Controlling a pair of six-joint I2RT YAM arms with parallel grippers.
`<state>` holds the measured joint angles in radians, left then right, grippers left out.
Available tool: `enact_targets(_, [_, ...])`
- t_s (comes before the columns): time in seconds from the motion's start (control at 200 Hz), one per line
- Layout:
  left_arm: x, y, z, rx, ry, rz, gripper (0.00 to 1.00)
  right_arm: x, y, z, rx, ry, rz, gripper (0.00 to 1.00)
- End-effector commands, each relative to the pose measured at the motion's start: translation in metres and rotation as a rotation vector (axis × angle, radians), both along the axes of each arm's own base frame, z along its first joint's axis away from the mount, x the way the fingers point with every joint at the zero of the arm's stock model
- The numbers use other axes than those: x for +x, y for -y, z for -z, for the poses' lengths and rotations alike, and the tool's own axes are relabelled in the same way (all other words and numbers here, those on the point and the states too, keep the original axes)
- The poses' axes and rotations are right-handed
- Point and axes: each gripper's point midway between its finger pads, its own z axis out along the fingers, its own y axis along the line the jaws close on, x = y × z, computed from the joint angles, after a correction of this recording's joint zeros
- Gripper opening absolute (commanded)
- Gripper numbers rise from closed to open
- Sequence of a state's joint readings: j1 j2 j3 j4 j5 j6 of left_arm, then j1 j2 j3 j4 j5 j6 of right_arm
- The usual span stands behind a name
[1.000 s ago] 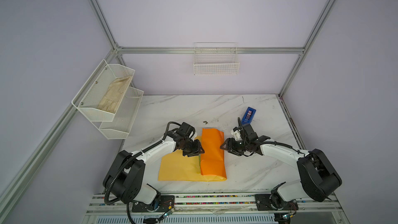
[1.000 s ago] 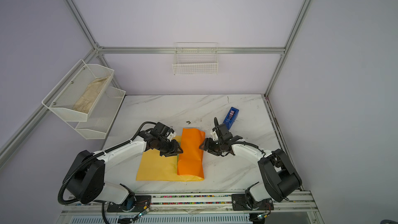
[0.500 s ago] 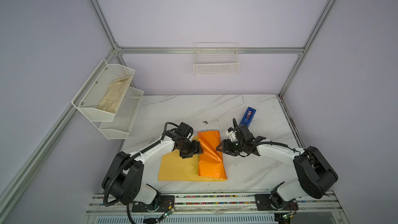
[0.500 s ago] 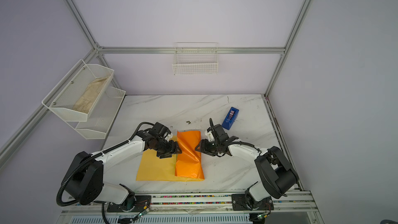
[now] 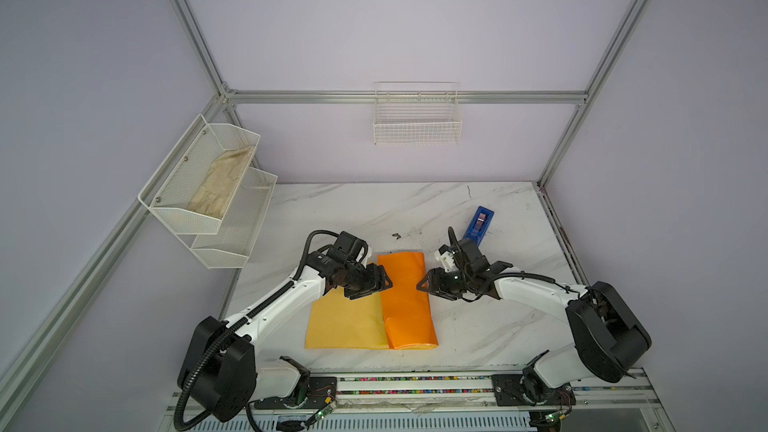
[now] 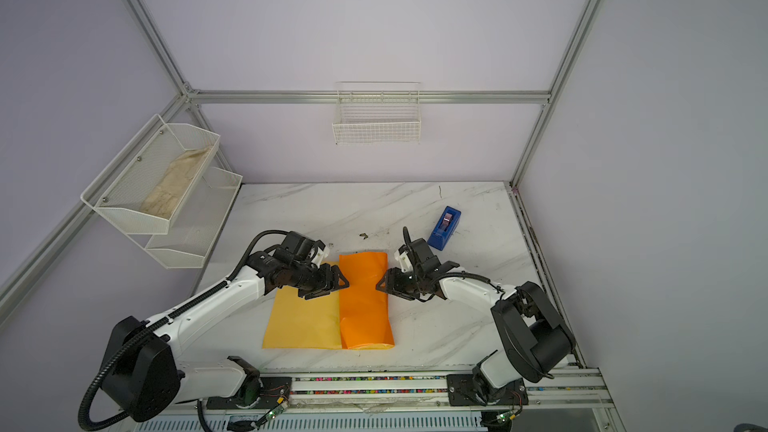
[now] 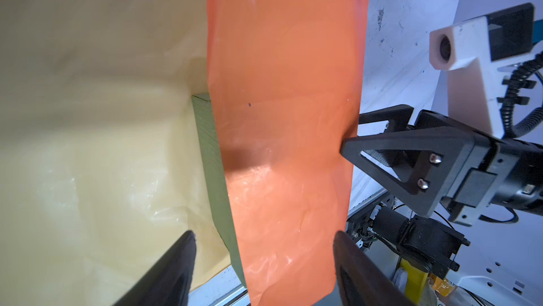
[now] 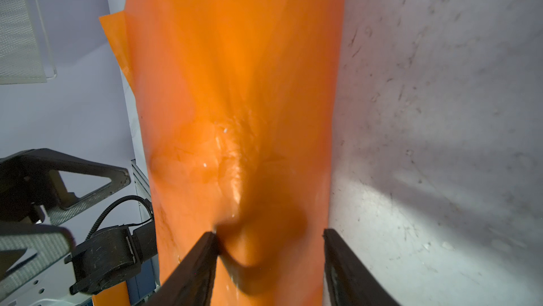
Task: Wrap a gift box in wrapping paper
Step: First fold the wrapping paper around the gift box.
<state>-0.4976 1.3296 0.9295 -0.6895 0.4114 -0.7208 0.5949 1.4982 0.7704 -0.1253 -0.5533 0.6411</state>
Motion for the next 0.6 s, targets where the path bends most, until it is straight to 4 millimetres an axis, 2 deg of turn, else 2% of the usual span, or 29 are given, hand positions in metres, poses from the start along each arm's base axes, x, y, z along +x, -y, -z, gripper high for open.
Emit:
enact_targets(0.0, [0.014, 0.006, -0.005, -0.001, 0.007, 0.0, 0.71, -0.002, 0.009, 0.01, -0.065, -0.017, 0.02, 0.59])
enact_targets(0.09, [0.011, 0.008, 0.007, 0.01, -0.01, 0.018, 0.69, -0.001, 0.008, 0.008, -0.061, -0.014, 0.022, 0.58])
enact_targets(0.11, [0.011, 0.009, 0.017, 0.021, -0.034, 0.019, 0.68, -0.001, 0.008, 0.007, -0.059, -0.012, 0.022, 0.58])
enact_targets(0.135, [0.012, 0.01, 0.019, 0.017, -0.033, 0.025, 0.67, 0.0, 0.008, 0.006, -0.058, -0.012, 0.023, 0.58])
enact_targets(0.28, [0.017, 0.023, 0.021, -0.043, -0.022, 0.05, 0.64, -0.002, 0.005, -0.002, -0.025, -0.007, 0.021, 0.58])
enact_targets(0.52, [0.022, 0.026, 0.028, -0.034, -0.02, 0.079, 0.6, -0.004, 0.005, -0.015, 0.013, 0.004, 0.037, 0.58])
enact_targets(0.595, [0.023, 0.029, 0.027, -0.045, -0.021, 0.091, 0.59, -0.006, 0.005, -0.019, 0.027, 0.009, 0.038, 0.61])
